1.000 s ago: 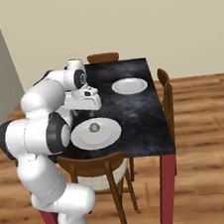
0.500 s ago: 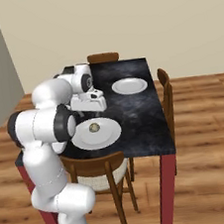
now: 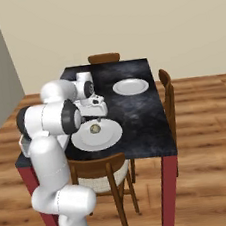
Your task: Place two dumplings into each of the tupperware containers and then place the containers in the fridge.
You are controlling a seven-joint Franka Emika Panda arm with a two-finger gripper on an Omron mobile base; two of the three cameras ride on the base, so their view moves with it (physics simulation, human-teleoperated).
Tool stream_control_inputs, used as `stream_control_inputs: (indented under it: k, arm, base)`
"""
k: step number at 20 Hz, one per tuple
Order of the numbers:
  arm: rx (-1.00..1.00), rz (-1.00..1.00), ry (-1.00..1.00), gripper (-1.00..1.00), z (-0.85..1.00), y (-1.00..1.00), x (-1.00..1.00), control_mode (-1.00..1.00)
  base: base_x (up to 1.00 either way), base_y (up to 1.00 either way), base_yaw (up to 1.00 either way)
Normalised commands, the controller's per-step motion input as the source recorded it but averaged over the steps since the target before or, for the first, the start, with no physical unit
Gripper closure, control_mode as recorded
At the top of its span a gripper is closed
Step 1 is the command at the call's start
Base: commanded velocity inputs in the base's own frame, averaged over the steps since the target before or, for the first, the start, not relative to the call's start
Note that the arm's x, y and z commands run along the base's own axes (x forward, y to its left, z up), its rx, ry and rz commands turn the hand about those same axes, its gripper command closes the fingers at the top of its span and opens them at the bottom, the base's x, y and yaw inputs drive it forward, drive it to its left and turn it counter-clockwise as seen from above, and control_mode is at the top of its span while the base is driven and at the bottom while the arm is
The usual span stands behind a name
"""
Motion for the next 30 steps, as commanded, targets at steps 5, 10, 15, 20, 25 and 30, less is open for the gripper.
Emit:
stream_control_inputs:
  k: [5, 10, 15, 20, 25, 30]
  arm:
    - [0.00, 0.06, -0.17, -1.00, -0.63, 0.00, 0.01, -1.00]
    - [0.00, 0.08, -0.22, -1.00, -0.37, 0.00, 0.00, -1.00]
    - [0.02, 0.07, -0.19, -1.00, -0.28, 0.00, 0.08, -1.00]
    - [0.04, 0.05, -0.02, -1.00, -0.05, 0.01, 0.25, -1.00]
    - [0.00, 0.02, 0.00, -1.00, 0.00, 0.05, 0.24, -1.00]
    - [0.00, 0.00, 0.02, -1.00, 0.00, 0.08, 0.25, -1.00]
  base:
    - [0.00, 0.00, 0.00]
    - [0.00, 0.00, 0.00]
    - [0.00, 0.00, 0.00]
    - [0.00, 0.00, 0.00]
    - [0.00, 0.00, 0.00]
    - [0.00, 0.00, 0.00]
